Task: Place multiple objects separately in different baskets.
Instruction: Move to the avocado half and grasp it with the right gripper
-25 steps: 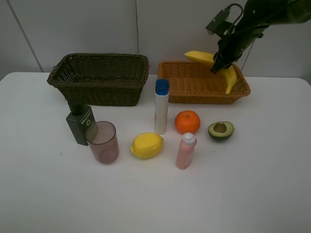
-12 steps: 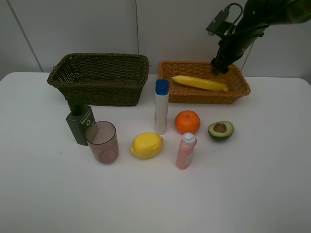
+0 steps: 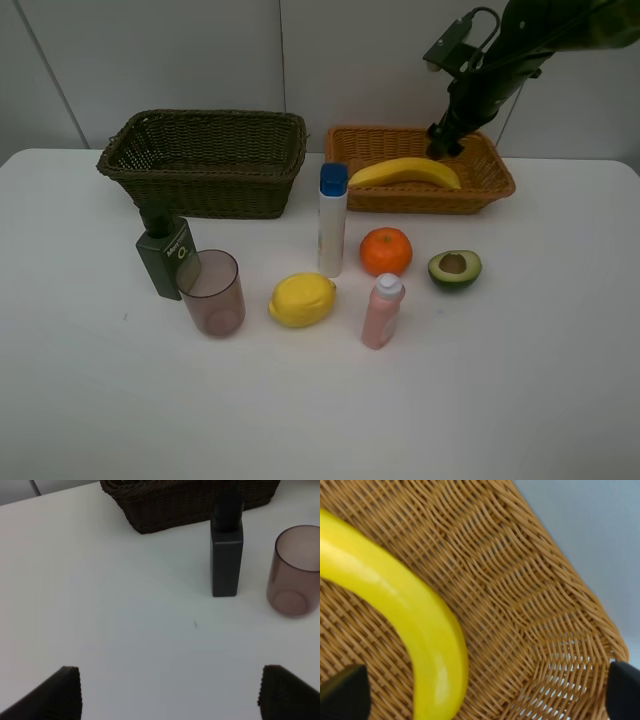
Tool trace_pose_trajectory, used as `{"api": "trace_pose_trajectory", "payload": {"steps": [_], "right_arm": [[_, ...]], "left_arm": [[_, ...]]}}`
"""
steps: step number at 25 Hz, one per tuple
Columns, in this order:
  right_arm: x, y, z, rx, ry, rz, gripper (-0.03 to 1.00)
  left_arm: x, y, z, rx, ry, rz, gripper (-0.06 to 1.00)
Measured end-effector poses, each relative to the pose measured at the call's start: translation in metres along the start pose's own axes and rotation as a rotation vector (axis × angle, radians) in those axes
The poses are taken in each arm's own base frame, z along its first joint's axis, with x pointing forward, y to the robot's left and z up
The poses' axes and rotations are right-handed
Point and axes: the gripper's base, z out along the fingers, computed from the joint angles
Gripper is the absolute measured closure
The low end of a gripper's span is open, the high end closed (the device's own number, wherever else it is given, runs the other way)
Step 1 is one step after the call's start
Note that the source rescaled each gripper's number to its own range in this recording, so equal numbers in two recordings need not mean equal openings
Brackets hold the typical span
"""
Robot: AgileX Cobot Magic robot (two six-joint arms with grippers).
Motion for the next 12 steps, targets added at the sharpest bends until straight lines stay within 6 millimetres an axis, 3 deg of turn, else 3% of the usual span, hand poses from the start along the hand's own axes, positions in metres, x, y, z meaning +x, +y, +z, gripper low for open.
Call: {"api": "trace_pose_trajectory", "payload": {"steps": [12], "right_arm": [[0.0007,-0.0010,-0.0096,-0.015,0.020,0.003,-0.03]], "left_arm": [[0.0000,0.0000,0.0000,0.000,0.000,0.000,0.00]]}}
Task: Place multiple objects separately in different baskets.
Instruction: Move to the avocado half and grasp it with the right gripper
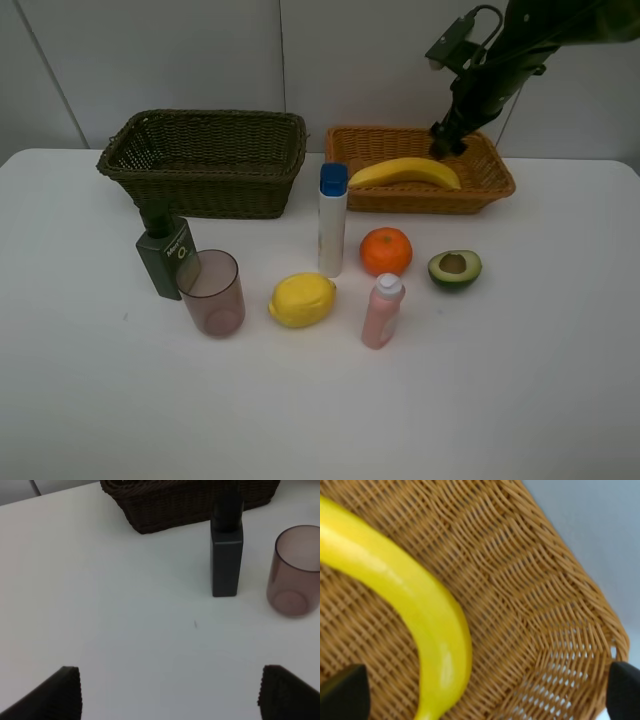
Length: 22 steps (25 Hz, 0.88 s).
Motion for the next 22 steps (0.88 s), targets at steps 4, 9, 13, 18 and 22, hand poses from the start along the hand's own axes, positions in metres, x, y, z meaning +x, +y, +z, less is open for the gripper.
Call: {"api": "trace_pose_trajectory", "payload": {"steps": [4,9,13,18,22], "right_arm": [[0.001,-0.001,-0.014,-0.021,0.019,0.011,-0.03],[0.001,-0.002,-0.040,-0.059,0.037,0.042,-0.03],[0.003,0.001,-0.056,-0.115,0.070,0.085,-0.03],[0.011,0.009,-0.060,-0.196,0.178,0.198,-0.03],[0.019,0.016,-0.063,-0.252,0.287,0.303,-0.03]], "left_arm": [[0.000,0.000,0.000,0.000,0.000,0.000,0.00],[0.000,0.000,0.000,0.000,0.000,0.000,0.00],[0.000,0.000,0.000,0.000,0.000,0.000,0.00],[0.000,0.000,0.000,0.000,0.000,0.000,0.00],[0.000,0.000,0.000,0.000,0.000,0.000,0.00]]}}
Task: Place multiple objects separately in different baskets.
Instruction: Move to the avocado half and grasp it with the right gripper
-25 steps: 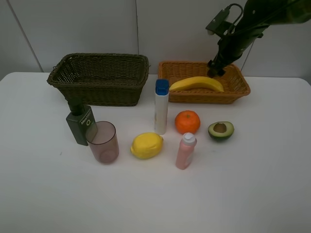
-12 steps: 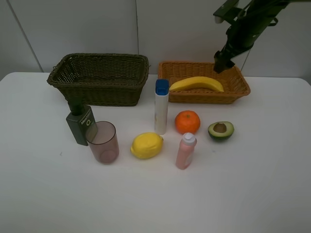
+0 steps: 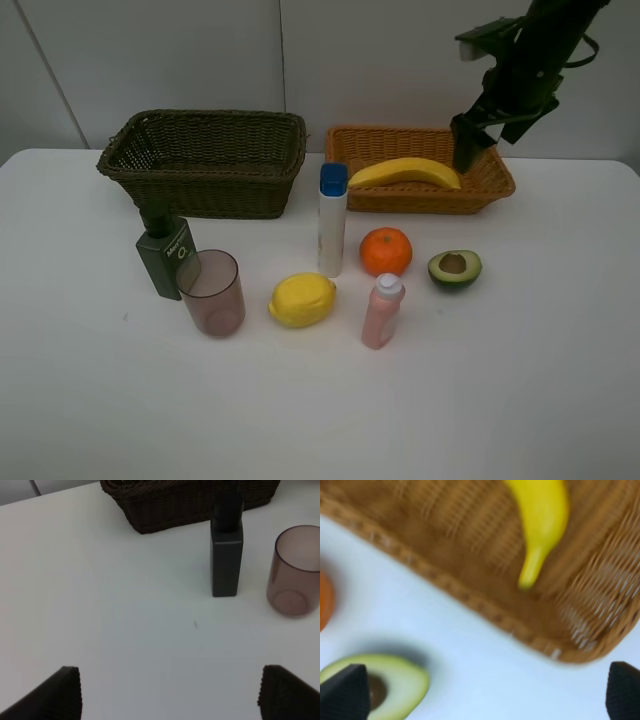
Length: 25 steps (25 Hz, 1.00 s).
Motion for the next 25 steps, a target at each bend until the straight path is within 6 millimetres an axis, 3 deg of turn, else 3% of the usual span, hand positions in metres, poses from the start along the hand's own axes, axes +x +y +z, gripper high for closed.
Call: {"api": "trace_pose_trajectory", "payload": {"steps": [5,13,25], "right_arm": [[0.003,0.003,0.001,-0.018,0.035,0.049,-0.03],[0.024,0.028,0.011,-0.048,0.094,0.073,-0.03],[0.050,0.064,0.042,-0.056,0.019,0.124,-0.03]], "left_arm": [[0.000,0.000,0.000,0.000,0.000,0.000,0.00],[0.000,0.000,0.000,0.000,0.000,0.000,0.00],[0.000,0.000,0.000,0.000,0.000,0.000,0.00]]}}
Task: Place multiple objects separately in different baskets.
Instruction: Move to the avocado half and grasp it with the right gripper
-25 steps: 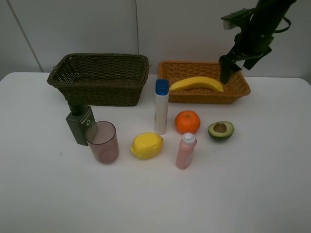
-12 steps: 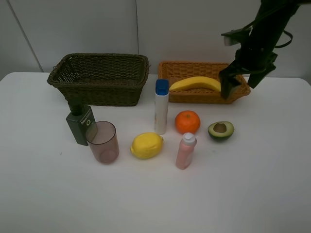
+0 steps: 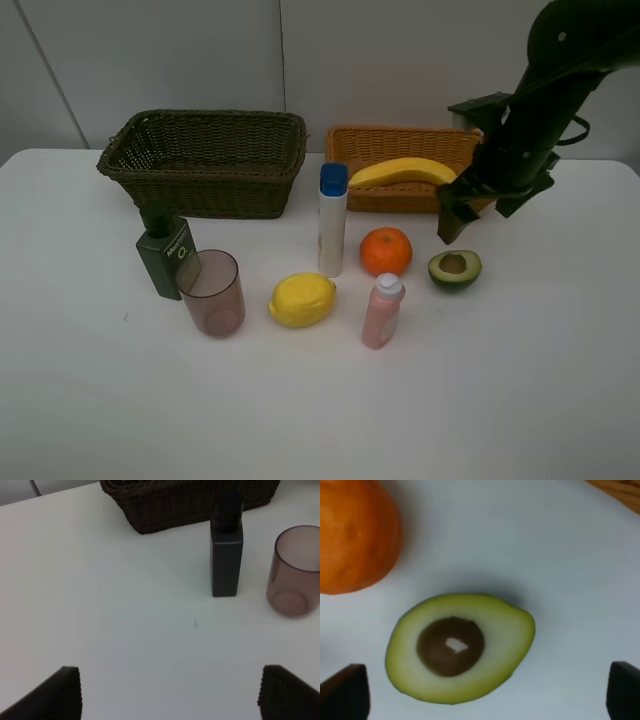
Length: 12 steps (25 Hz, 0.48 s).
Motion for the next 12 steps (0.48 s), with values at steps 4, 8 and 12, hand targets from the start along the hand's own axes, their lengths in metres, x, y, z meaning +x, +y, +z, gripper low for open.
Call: {"api": "trace_pose_trajectory", "payload": {"steps": [4,8,12], "right_arm": [[0.007,0.005,0.014,-0.008,-0.018,0.036,-0.03],[0.012,0.007,0.022,-0.010,-0.038,0.050,-0.03],[0.016,0.008,0.029,-0.011,-0.054,0.060,-0.03]], "left_arm": [[0.000,0.000,0.000,0.000,0.000,0.000,0.00],[0.000,0.000,0.000,0.000,0.000,0.000,0.00],[0.000,0.000,0.000,0.000,0.000,0.000,0.00]]}}
